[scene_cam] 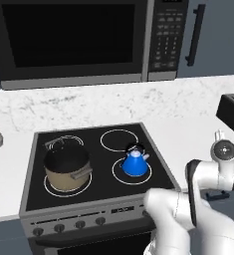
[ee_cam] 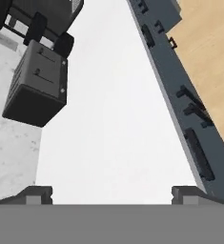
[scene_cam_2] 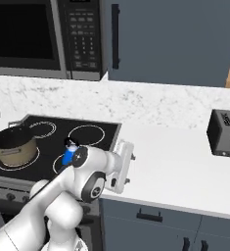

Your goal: Pick the kettle from the counter and place it on a stove burner. Then turn the burner on.

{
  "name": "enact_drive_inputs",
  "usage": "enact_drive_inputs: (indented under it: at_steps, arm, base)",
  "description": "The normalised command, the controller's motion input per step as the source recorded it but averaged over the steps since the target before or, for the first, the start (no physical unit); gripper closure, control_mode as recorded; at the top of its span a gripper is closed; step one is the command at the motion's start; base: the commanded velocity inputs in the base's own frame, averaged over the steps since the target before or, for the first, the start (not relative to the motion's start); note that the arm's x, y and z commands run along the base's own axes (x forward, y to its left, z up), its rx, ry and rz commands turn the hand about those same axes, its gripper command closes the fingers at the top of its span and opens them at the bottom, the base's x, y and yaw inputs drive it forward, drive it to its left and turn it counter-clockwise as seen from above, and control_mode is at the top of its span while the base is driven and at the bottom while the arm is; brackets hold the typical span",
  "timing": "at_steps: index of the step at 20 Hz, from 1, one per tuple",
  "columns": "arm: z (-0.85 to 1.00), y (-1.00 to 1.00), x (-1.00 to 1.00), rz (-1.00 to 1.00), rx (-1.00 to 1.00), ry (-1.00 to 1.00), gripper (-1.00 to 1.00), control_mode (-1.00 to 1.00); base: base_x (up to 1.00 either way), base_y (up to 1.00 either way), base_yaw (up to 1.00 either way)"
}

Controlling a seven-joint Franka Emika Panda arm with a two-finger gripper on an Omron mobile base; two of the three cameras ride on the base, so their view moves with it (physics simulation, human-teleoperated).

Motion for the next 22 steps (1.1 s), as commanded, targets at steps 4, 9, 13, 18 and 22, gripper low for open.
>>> enact_drive_inputs:
  at_steps: [4,9,13,18,22]
  arm:
    - [0.00,0.00,0.00,0.00,0.00,0.00,-1.00,1.00]
    - [0.00,0.13,-0.08,0.00,0.00,0.00,-1.00,-1.00]
    - [0.00,0.60,-0.28,0.01,-0.01,0.01,-1.00,-1.00]
    - [-0.20,0.96,-0.43,0.13,-0.17,0.03,-1.00,-1.00]
    - [-0.60,1.00,-0.55,0.23,-0.34,0.01,-1.00,-1.00]
  base:
    - [0.00,-0.67,0.04]
    - [0.00,0.00,0.00]
    - [0.00,0.00,0.00]
    - [0.00,0.00,0.00]
    - [0.00,0.00,0.00]
